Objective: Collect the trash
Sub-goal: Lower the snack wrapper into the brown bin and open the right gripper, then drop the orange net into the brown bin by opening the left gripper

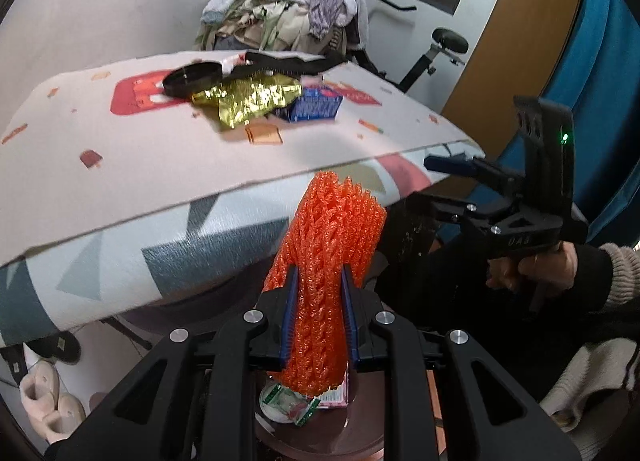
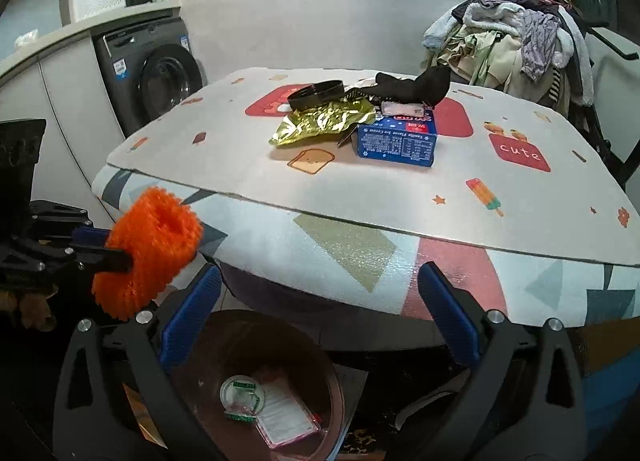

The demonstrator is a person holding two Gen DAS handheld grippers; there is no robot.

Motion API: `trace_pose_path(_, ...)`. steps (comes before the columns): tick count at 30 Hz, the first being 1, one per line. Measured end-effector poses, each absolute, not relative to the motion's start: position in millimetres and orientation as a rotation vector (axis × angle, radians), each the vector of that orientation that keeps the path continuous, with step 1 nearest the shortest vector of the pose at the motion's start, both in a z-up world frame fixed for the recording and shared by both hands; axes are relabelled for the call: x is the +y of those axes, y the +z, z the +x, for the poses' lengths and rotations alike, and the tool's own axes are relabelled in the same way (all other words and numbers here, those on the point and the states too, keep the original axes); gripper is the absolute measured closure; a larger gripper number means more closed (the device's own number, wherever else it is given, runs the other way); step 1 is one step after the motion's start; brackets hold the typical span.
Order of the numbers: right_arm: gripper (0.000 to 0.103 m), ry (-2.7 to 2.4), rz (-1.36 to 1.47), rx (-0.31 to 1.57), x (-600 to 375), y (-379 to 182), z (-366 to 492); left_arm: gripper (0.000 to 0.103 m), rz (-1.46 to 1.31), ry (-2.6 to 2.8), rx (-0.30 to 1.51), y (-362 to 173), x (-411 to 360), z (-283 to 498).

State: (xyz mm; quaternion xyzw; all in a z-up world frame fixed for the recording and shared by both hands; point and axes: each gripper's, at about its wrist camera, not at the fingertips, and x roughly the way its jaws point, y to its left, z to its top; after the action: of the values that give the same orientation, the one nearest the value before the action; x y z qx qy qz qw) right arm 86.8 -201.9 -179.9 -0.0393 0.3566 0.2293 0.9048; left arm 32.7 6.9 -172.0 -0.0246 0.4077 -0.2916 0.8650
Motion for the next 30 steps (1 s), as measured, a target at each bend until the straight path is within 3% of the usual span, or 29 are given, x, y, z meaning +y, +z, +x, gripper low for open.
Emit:
trace_pose_path(17,0.006,0.455,-0.058,0.75,-203,-185,93,0.078,-0.024,-0.644,0.893,-185,-5,33)
trace_pose_path(18,0.006,0.454,-0.058,0.75,-203,-185,93,0.073,-0.023,-0.646,0.892,-185,-5,32)
trace_pose_path(21,0.006,0.454,-0.058,0.75,-203,-185,93,0.038,-0.01,-0.629,0.88,-183,-5,31)
trace_pose_path(25,0.006,0.455,-0.058,0.751,-203,-185,93,0.025,-0.002,-0.582,0.848,-179,-2,29)
trace_pose_path(30,0.006,0.455,-0.058,0.751,-203,-185,93,0.017,-0.008,-0.491,0.825,-176,7,32)
